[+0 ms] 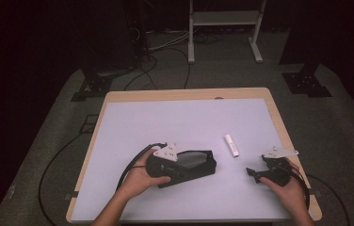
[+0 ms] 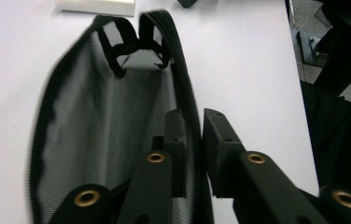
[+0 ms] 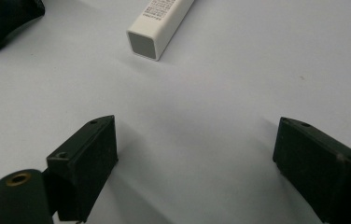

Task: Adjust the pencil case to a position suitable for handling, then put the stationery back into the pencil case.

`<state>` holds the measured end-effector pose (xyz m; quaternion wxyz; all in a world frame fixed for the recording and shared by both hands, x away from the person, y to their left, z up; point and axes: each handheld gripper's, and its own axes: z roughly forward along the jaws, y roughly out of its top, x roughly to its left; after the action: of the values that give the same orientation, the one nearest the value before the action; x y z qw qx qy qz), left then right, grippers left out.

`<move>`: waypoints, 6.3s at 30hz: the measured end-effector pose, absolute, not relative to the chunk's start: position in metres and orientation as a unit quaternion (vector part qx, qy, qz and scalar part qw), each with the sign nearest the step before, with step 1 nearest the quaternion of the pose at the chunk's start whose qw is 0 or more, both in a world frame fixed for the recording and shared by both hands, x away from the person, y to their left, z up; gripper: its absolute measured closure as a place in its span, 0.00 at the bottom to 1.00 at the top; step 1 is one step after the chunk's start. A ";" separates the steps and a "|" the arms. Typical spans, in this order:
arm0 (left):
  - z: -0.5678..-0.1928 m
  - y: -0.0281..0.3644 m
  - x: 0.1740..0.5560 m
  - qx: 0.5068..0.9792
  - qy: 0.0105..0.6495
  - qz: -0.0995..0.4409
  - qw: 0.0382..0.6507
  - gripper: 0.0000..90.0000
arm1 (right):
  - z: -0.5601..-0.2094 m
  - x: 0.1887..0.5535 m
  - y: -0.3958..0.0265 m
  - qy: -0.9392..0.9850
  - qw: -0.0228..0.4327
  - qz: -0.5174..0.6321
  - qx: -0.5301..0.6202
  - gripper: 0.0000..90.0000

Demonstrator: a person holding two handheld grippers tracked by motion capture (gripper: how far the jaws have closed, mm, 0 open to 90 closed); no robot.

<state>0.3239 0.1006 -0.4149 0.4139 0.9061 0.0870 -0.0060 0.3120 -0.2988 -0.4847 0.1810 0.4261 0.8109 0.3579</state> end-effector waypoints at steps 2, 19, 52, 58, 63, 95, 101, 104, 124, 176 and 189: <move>-0.413 0.102 0.324 0.904 0.090 -0.006 0.418 0.83 | -0.485 0.312 -0.299 0.811 0.181 0.358 0.426 0.14; -0.396 0.116 0.325 0.891 0.123 0.010 0.437 0.44 | -0.485 0.312 -0.299 0.811 0.181 0.358 0.426 0.14; -0.384 0.180 0.328 0.870 0.222 0.072 0.434 0.11 | -0.485 0.312 -0.299 0.811 0.181 0.358 0.426 0.14; -0.381 0.189 0.326 0.866 0.228 0.080 0.437 0.11 | -0.485 0.312 -0.299 0.811 0.181 0.358 0.426 0.14; -0.387 0.200 0.322 0.866 0.240 0.082 0.431 0.11 | -0.485 0.312 -0.299 0.811 0.181 0.358 0.426 0.14; -0.429 0.244 0.336 0.871 0.313 0.119 0.360 0.11 | -0.485 0.312 -0.299 0.811 0.181 0.358 0.426 0.14; -0.445 0.247 0.344 0.874 0.334 0.128 0.329 0.11 | -0.485 0.312 -0.299 0.811 0.181 0.357 0.425 0.14; -0.452 0.249 0.347 0.874 0.344 0.127 0.319 0.11 | -0.485 0.312 -0.299 0.812 0.182 0.357 0.425 0.14; -0.470 0.257 0.350 0.870 0.352 0.141 0.316 0.08 | -0.478 0.315 -0.293 0.815 0.174 0.330 0.444 0.16; -0.478 0.264 0.345 0.854 0.347 0.153 0.357 0.07 | -0.437 0.377 -0.231 0.823 0.121 0.288 0.474 0.51; -0.478 0.264 0.345 0.854 0.346 0.154 0.357 0.07 | -0.445 0.400 -0.220 0.828 0.112 0.267 0.481 0.58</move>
<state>0.3447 0.2638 -0.4785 0.3568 0.8539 0.3461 0.1542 0.3996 -0.2203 -0.4453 0.1118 0.4806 0.8278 0.2670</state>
